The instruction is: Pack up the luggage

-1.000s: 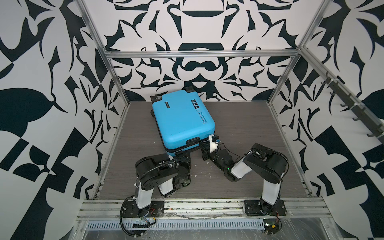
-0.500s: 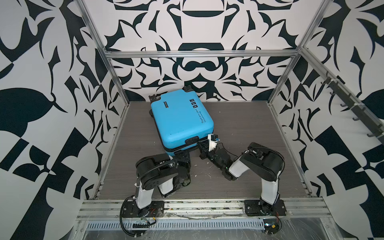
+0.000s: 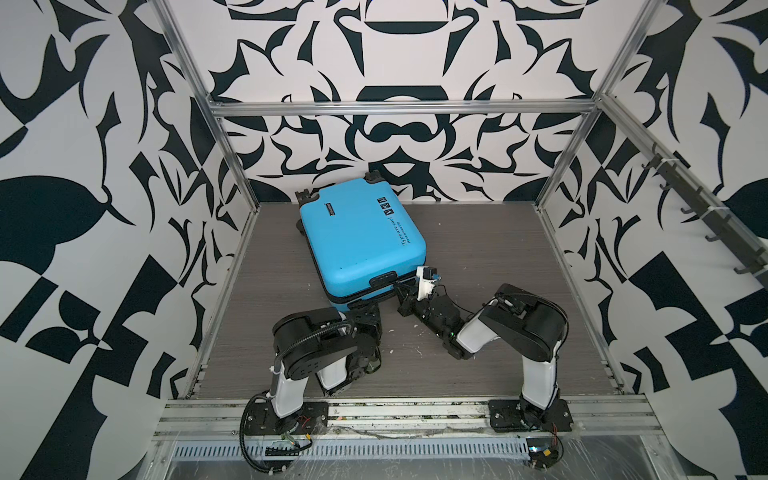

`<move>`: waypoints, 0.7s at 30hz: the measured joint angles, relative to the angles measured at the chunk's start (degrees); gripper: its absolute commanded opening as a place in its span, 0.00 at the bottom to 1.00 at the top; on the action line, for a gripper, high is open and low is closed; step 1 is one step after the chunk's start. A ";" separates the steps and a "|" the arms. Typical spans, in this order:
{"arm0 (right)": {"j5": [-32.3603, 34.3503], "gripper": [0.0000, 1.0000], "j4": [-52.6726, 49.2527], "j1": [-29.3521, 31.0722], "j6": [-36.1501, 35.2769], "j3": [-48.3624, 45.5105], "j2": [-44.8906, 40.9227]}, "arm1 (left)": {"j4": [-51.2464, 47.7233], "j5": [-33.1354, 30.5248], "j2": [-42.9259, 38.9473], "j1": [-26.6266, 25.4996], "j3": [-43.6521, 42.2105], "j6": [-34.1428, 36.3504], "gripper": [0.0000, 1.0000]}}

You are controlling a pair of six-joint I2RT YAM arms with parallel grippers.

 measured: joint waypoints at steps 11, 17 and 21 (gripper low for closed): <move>-3.02 0.00 -5.70 -1.11 7.48 -0.59 -4.24 | 0.37 -0.02 0.00 -0.02 -0.26 -0.57 0.30; -2.23 0.00 -18.38 -1.31 5.99 -0.44 -11.34 | 0.55 -0.11 0.00 -0.11 -0.37 -0.74 0.26; -1.36 0.00 -24.24 -2.62 4.68 -0.17 -14.29 | 0.59 -0.22 -0.15 -0.20 -0.57 -0.83 0.22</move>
